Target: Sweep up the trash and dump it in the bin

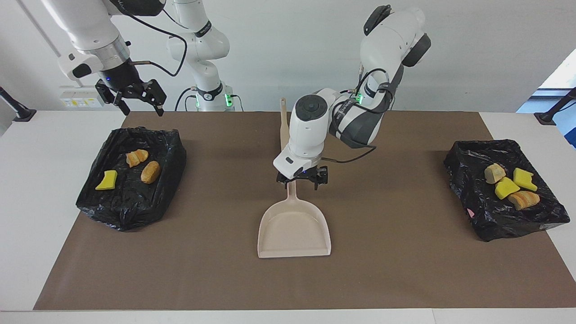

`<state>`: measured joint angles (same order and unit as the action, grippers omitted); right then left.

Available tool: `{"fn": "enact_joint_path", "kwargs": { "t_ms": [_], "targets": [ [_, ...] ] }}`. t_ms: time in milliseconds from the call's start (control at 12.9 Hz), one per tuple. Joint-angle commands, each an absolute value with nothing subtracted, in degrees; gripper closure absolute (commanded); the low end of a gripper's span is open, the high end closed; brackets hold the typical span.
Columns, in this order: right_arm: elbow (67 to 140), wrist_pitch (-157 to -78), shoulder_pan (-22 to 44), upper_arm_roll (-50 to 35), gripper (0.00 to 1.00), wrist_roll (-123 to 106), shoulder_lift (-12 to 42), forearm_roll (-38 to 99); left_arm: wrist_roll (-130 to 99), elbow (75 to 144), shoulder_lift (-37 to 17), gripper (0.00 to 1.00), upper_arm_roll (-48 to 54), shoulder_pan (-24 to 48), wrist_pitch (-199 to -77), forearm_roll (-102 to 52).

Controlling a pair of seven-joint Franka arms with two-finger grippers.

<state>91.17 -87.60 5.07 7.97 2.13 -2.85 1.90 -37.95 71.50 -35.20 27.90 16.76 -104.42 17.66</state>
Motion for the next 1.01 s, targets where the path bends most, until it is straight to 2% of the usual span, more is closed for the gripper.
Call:
{"fn": "enact_joint_path", "kwargs": {
  "t_ms": [0, 155, 465, 931],
  "targets": [
    [91.76, -88.24, 4.75, 7.82, 0.00, 0.70, -3.52, 2.46, -34.46, 83.20, -24.99, 0.00, 23.48, 15.56, -104.68, 17.67],
    [91.76, -88.24, 4.83, 7.82, 0.00, 0.70, -3.52, 2.46, -34.19, 88.92, -19.45, 0.00, 21.19, 15.12, -105.29, 16.80],
    [91.84, -88.24, 4.83, 7.82, 0.00, 0.70, -3.52, 2.46, -19.81, 94.38, -10.05, 0.00, 11.01, 15.03, -104.94, 6.27],
    [91.85, -88.24, 4.83, 7.82, 0.00, 0.70, -3.52, 2.46, -3.01, 93.61, -2.29, 0.00, 0.10, 14.85, -96.08, 1.32]
  ]
}}
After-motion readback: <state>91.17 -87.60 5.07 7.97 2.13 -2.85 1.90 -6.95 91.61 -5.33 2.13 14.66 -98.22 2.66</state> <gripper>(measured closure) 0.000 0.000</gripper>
